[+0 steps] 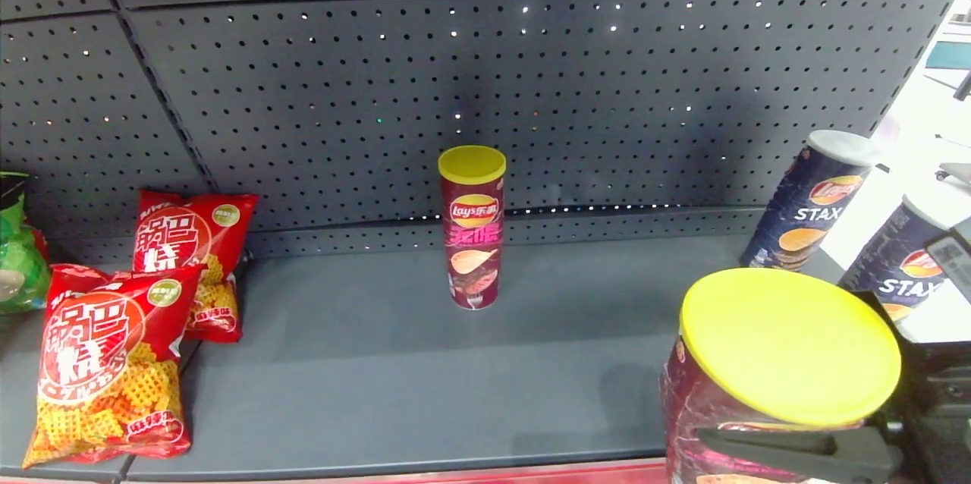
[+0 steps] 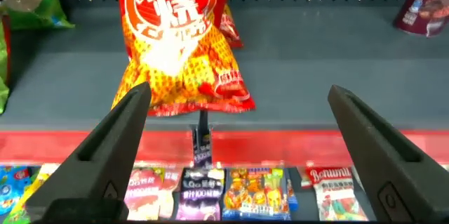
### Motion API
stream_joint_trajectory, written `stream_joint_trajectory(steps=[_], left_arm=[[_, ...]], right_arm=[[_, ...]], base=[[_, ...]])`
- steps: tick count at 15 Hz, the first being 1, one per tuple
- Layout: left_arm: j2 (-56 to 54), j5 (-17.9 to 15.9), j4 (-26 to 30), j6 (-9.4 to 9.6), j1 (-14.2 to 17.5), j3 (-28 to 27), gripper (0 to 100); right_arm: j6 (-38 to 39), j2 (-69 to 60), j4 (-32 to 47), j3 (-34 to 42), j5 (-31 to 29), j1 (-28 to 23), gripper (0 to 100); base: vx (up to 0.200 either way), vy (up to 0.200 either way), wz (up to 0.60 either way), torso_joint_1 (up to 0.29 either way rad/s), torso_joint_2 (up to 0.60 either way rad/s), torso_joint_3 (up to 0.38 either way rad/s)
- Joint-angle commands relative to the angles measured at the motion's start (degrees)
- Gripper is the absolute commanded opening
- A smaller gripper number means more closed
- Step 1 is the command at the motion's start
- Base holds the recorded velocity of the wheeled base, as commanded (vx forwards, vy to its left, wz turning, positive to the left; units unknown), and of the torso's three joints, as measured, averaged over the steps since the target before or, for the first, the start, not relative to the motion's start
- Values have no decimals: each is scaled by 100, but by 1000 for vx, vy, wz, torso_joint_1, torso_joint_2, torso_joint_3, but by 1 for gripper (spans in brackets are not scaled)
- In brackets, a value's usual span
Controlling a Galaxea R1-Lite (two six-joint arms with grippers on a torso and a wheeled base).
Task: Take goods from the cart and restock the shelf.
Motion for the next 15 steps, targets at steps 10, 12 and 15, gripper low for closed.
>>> stream_joint_trajectory(steps=[10, 12, 15], left_arm=[[7, 4, 0, -4, 2, 1, 100], [7, 4, 0, -4, 2, 1, 100], [7, 4, 0, -4, 2, 1, 100]], right_arm=[[-19, 60, -143, 44, 5, 4, 0], [-19, 183, -389, 36, -21, 4, 0], [-10, 306, -538, 18, -57, 13, 0]], base=[[0, 0, 0, 0, 0, 0], [0, 0, 0, 0, 0, 0], [0, 0, 0, 0, 0, 0]])
